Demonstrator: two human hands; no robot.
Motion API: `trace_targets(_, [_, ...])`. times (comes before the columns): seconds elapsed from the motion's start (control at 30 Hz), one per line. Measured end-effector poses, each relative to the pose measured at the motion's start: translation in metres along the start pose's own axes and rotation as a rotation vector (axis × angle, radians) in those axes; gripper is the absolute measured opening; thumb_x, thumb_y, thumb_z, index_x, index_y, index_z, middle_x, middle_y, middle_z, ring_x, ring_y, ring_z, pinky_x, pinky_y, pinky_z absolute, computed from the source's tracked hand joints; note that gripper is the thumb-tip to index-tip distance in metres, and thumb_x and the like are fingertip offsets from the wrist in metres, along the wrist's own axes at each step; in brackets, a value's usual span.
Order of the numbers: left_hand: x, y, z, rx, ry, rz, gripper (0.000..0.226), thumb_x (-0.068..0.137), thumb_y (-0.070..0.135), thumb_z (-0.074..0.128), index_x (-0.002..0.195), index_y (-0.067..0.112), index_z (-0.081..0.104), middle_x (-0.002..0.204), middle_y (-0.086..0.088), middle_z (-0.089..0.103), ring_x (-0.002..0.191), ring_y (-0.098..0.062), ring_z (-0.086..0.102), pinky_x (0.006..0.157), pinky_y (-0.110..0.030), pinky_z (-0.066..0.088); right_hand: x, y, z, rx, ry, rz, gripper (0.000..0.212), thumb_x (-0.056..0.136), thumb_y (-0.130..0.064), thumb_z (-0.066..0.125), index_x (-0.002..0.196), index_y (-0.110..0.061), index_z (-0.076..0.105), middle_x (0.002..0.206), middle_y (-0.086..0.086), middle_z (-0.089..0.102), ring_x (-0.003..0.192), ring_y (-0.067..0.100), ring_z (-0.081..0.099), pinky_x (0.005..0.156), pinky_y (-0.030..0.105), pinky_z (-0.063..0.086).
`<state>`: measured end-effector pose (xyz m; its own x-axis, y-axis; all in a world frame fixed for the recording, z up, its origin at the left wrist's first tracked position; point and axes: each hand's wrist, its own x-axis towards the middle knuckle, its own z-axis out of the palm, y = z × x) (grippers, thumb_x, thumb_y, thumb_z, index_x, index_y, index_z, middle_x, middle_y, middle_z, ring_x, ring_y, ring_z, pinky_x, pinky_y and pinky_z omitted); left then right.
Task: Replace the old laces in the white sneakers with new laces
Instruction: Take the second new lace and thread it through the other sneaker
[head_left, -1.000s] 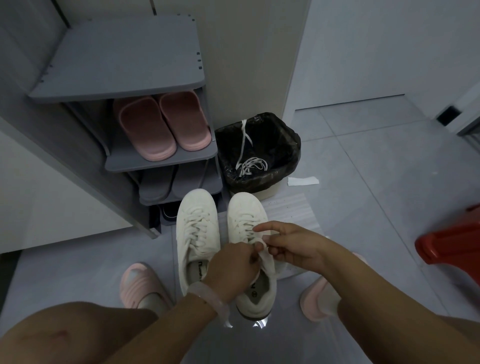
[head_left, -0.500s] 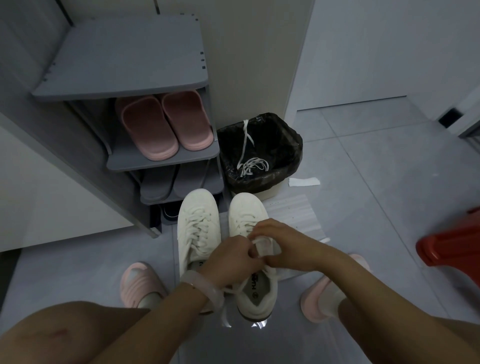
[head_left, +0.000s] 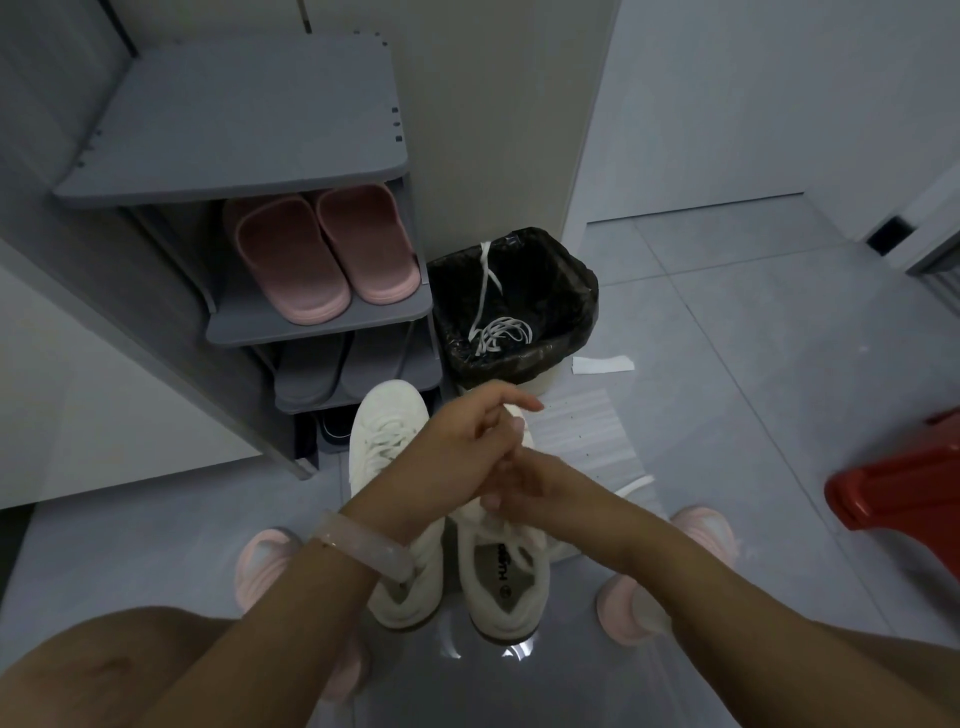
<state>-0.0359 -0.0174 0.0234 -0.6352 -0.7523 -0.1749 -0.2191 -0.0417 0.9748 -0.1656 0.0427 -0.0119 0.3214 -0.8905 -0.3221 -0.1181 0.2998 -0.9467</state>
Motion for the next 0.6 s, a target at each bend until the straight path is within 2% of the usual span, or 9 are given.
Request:
trace_targets(0.07, [-0.002,0.005,0.004,-0.031,-0.016,0.104,0.026,0.094,0.005,0.046,0.101,0.026,0.060,0.071,0.005,0.064,0.065,-0.015,0.062,0.055,-0.030,0.050,0.001,-0.006,-0.002,0.157,0.079,-0.057,0.019,0.094,-0.008,0.050,0.105,-0.020,0.059,0.091,0.000,0.068,0.092,0.015,0.064,0.086,0.026,0.049])
trace_targets(0.13, [0.000,0.005,0.005,0.004,0.003,0.173,0.025,0.092,0.008,0.051,0.102,0.029,0.061,0.085,0.002,0.070,0.073,-0.014,0.066,0.057,-0.027,0.053,0.002,-0.010,-0.007,0.235,0.119,-0.085,0.017,0.095,-0.014,0.049,0.103,-0.015,0.063,0.084,0.006,0.063,0.078,0.019,0.059,0.076,0.027,0.049])
trace_targets(0.23, [0.008,-0.008,0.004,0.050,0.158,0.146,0.032,0.091,0.011,0.055,0.103,0.040,0.055,0.106,0.017,0.063,0.103,-0.002,0.061,0.090,-0.020,0.048,0.001,-0.017,-0.024,0.526,0.207,-0.091,0.018,0.092,-0.019,0.050,0.082,-0.014,0.064,0.057,0.000,0.052,0.060,0.013,0.053,0.072,0.024,0.052])
trace_targets(0.27, [0.010,-0.012,0.004,0.094,0.228,0.111,0.030,0.091,0.013,0.055,0.102,0.040,0.054,0.106,0.019,0.060,0.105,-0.002,0.059,0.092,-0.019,0.045,-0.001,-0.021,-0.034,0.644,0.288,-0.098,0.019,0.093,-0.018,0.048,0.078,-0.014,0.059,0.049,-0.002,0.048,0.056,0.012,0.054,0.072,0.023,0.053])
trace_targets(0.37, [0.010,-0.021,0.005,0.464,0.389,0.043,0.006,0.093,0.021,0.051,0.091,0.023,0.057,0.091,0.007,0.055,0.079,0.000,0.052,0.069,-0.013,0.037,-0.009,-0.025,-0.069,0.921,0.564,-0.094,0.020,0.097,-0.016,0.039,0.083,-0.014,0.053,0.053,-0.002,0.060,0.062,0.012,0.066,0.071,0.024,0.057])
trace_targets(0.4, [0.008,-0.023,0.006,0.606,0.390,0.062,0.013,0.093,0.024,0.049,0.083,0.019,0.054,0.084,0.005,0.051,0.072,-0.001,0.047,0.064,-0.017,0.032,-0.013,-0.024,-0.080,0.956,0.649,-0.056,0.019,0.098,-0.016,0.040,0.085,-0.014,0.053,0.057,-0.001,0.064,0.065,0.012,0.068,0.071,0.025,0.057])
trace_targets(0.47, [0.003,-0.030,0.008,0.818,0.270,0.057,0.030,0.095,0.030,0.044,0.067,0.019,0.044,0.069,0.007,0.043,0.065,-0.006,0.040,0.063,-0.022,0.028,-0.018,-0.016,-0.091,0.756,0.770,0.112,0.017,0.097,-0.015,0.042,0.087,-0.012,0.056,0.062,0.003,0.065,0.064,0.015,0.069,0.067,0.027,0.057])
trace_targets(0.5, [0.002,-0.033,0.009,0.895,0.174,0.009,0.036,0.095,0.033,0.043,0.062,0.020,0.040,0.065,0.008,0.041,0.065,-0.009,0.042,0.063,-0.023,0.029,-0.020,-0.009,-0.092,0.472,0.788,0.236,0.021,0.097,-0.016,0.042,0.085,-0.010,0.058,0.062,0.005,0.063,0.061,0.017,0.067,0.065,0.028,0.057])
trace_targets(0.6, [0.001,-0.043,0.011,0.985,0.001,-0.133,0.028,0.094,0.039,0.043,0.082,0.018,0.056,0.076,0.005,0.051,0.081,-0.017,0.054,0.067,-0.026,0.036,-0.026,0.019,-0.077,-0.487,0.494,0.564,0.048,0.099,-0.036,0.037,0.065,-0.012,0.060,0.047,-0.001,0.058,0.047,0.012,0.056,0.072,0.030,0.053])
